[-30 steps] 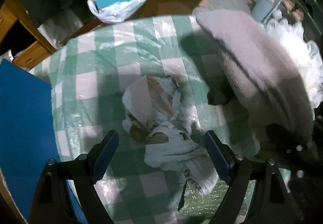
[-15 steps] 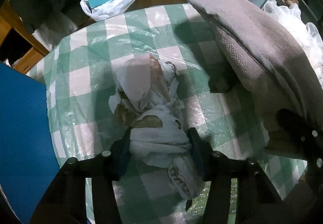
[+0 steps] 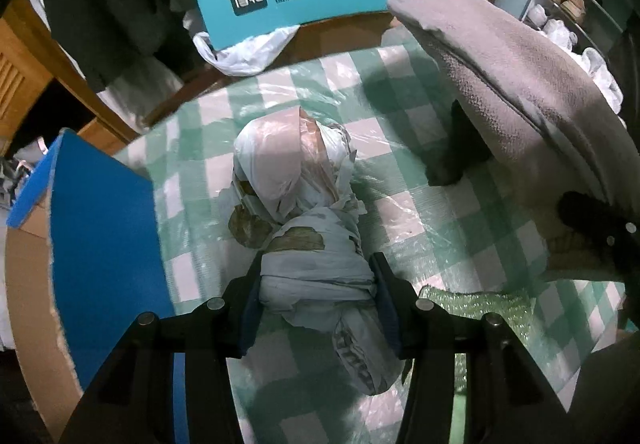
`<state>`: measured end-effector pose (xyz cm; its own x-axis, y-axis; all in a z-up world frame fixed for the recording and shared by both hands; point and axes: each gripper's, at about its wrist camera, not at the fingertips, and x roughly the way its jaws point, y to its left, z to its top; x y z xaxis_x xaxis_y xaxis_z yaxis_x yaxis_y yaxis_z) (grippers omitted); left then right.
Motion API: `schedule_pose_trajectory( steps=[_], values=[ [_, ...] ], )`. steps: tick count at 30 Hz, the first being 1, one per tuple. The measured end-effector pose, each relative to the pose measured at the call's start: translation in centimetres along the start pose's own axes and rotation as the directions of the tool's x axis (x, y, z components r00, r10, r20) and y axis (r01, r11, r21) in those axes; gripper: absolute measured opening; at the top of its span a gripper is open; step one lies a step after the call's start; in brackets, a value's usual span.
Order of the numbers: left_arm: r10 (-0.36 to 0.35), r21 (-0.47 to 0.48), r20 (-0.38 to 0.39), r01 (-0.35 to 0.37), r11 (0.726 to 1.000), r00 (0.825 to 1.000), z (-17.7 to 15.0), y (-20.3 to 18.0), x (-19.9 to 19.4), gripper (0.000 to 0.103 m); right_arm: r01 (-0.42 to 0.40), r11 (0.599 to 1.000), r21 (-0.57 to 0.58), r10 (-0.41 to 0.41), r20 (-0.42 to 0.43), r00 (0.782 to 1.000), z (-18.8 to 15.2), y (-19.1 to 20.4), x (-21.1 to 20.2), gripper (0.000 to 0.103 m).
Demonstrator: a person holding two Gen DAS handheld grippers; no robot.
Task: Organize soft objects
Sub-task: 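Grasp the white plastic-wrapped bundle with the left tool while the right tool lifts the towel, then carry the wrapped bundle and grey towel toward the box with both tools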
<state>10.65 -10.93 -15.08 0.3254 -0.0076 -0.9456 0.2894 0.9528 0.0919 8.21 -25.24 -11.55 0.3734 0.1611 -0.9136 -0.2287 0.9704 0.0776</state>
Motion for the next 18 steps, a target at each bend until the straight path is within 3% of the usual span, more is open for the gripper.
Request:
schedule_pose_trajectory(
  steps=[18],
  values=[
    [0.037, 0.016, 0.094, -0.038, 0.999, 0.995, -1.9, 1.9, -5.9, 0.050, 0.011, 0.999, -0.045, -0.008, 0.056, 0.998, -0.1, 2.0, -3.5, 0.021]
  ],
)
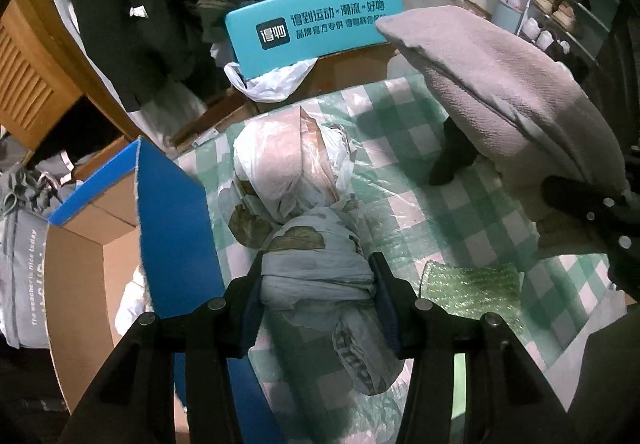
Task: Organize soft objects
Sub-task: 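Carry the wrapped bundle and grey towel toward the box with both tools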
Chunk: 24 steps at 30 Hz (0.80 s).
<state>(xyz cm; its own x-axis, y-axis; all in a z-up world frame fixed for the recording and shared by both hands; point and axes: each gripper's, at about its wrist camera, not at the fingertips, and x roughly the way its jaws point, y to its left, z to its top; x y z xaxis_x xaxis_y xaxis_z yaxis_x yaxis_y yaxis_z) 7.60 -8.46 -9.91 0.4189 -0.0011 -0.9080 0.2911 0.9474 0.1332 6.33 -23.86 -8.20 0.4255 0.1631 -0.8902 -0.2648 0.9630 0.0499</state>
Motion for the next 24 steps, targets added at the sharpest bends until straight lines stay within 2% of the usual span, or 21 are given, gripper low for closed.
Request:
schedule_pose_trajectory(
  steps=[24],
  values=[
    [0.025, -0.032, 0.094, -0.022, 0.999, 0.995, -1.3, 3.6, -5.4, 0.050, -0.041, 0.998, -0.049, 0.045, 0.069, 0.997, 0.7, 3.1, -3.3, 0.021]
  ],
)
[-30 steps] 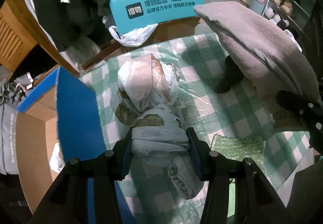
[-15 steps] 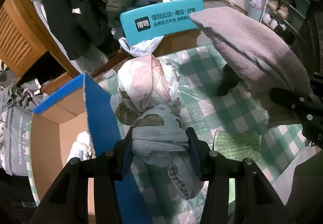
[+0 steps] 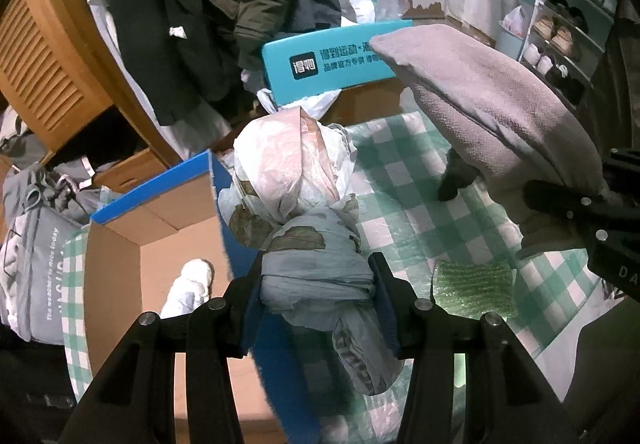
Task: Organize soft objects
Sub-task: 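Carry the wrapped bundle and grey towel toward the box with both tools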
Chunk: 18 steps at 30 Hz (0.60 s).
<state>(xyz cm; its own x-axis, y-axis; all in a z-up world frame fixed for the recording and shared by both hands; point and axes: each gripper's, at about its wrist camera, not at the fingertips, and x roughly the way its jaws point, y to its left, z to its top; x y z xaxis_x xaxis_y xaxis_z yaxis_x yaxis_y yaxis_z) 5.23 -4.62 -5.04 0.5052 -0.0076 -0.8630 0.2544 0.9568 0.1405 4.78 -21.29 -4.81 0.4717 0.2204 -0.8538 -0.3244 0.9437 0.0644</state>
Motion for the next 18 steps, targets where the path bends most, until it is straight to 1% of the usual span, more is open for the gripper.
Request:
schedule_pose_trajectory(
  steps=[6, 18],
  values=[
    [0.015, -0.006, 0.020, -0.015, 1.000, 1.000, -0.6, 1.1, -1.2, 0.050, -0.035, 0.999, -0.009, 0.035, 0.013, 0.999, 0.7, 1.4, -0.3, 0.021],
    [0.028, -0.049, 0.035, -0.026, 0.998, 0.999, -1.5, 3.8, -2.3, 0.049, -0.048, 0.997, -0.056, 0.049, 0.026, 0.998, 2.2, 4.4, -0.4, 0.021]
  ],
)
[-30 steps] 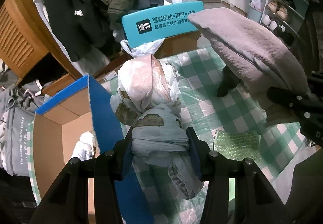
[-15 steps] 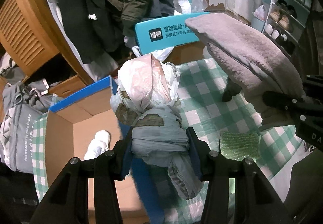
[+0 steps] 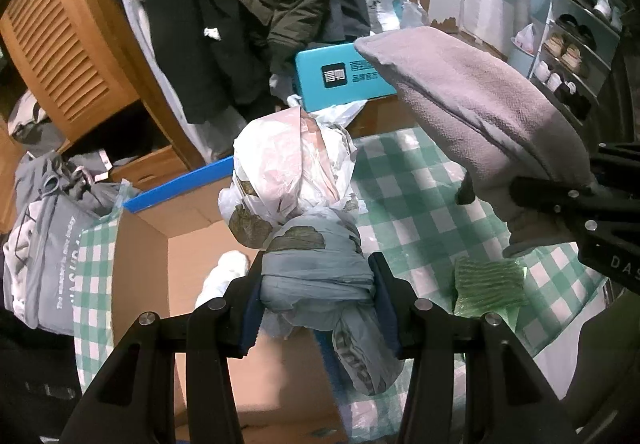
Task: Organize soft objects
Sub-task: 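Carry the wrapped bundle and grey towel toward the box with both tools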
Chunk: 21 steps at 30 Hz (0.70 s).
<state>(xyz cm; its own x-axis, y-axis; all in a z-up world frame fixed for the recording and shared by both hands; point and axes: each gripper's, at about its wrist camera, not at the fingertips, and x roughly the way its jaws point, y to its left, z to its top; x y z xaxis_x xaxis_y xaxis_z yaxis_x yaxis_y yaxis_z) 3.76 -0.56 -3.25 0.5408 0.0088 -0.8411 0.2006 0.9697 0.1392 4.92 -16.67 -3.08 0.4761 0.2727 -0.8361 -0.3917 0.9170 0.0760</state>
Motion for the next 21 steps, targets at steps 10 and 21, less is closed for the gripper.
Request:
schedule_pose_trajectory(
  steps=[10, 21],
  values=[
    [0.021, -0.056, 0.010, -0.021, 0.998, 1.000, -0.8, 3.2, -0.7, 0.050, -0.025, 0.998, -0.055, 0.026, 0.005, 1.000, 1.5, 3.5, 0.5, 0.021],
    [0.046, -0.125, -0.011, -0.047, 0.991, 0.999, -2.3, 7.1, -0.1, 0.050, -0.057, 0.992, -0.112, 0.056, -0.008, 0.998, 3.0, 7.6, 1.6, 0.021]
  ],
)
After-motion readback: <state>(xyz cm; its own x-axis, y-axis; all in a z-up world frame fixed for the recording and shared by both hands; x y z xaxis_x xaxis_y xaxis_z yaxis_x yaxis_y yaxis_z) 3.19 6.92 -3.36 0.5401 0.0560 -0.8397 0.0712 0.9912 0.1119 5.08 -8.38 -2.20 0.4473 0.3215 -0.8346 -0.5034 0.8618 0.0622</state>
